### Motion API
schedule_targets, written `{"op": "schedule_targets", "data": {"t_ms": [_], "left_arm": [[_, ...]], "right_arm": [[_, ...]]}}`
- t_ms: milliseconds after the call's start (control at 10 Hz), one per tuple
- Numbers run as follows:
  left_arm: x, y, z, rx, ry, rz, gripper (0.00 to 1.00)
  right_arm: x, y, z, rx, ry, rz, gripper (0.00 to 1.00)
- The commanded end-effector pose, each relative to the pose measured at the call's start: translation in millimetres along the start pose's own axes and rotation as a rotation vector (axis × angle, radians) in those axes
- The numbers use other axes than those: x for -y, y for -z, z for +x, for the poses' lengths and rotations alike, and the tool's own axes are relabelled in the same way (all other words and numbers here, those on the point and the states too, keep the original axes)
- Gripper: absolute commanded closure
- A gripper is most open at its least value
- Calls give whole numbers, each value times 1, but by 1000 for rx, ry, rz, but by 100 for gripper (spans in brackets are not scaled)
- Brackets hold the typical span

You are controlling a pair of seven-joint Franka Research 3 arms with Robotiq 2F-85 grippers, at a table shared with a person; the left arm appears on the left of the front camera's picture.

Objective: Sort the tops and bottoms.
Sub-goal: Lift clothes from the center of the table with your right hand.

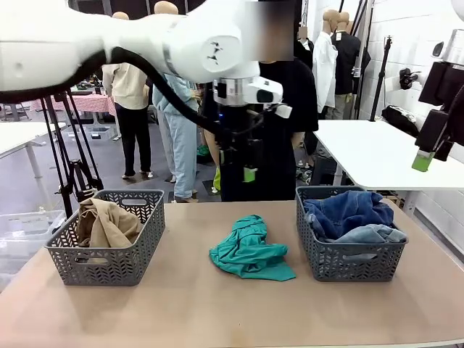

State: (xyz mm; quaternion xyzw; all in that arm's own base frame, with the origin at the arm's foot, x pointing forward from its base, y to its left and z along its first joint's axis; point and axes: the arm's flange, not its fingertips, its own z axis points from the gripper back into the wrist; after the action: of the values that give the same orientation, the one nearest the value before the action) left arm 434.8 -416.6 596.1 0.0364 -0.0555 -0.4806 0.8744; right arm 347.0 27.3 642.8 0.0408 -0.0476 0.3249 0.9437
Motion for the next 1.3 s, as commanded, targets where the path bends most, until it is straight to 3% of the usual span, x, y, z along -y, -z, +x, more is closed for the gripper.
{"op": "schedule_targets", "data": {"t_ms": [0,200,300,400,700,800,900,1100,1200], "left_arm": [[-2,-6,-37,-7,16,-5,0],[4,-17,-55,23,-3,28,0],[3,-17,-47,26,-78,61,0],[-3,-22,-39,-14,-10,31,0],[1,-24,-42,-6,-27,38,0],[-14,-17,-48,80,-71,-39,0],[-31,-33,-74,169,-142,2,0],[-59,-74,-133,234,-179,74,0],[-73,-84,-156,222,-211,94,0]], "right_arm": [[-1,0,0,-4,2,-2,0],[-1,0,0,-4,2,-2,0],[-1,0,0,-4,2,-2,0],[-1,0,0,-4,2,-2,0],[-1,0,0,-4,2,-2,0],[-1,0,0,-4,2,-2,0],[-1,0,0,-4,2,-2,0],[-1,0,0,-4,2,-2,0],[-1,0,0,-4,2,-2,0]]}}
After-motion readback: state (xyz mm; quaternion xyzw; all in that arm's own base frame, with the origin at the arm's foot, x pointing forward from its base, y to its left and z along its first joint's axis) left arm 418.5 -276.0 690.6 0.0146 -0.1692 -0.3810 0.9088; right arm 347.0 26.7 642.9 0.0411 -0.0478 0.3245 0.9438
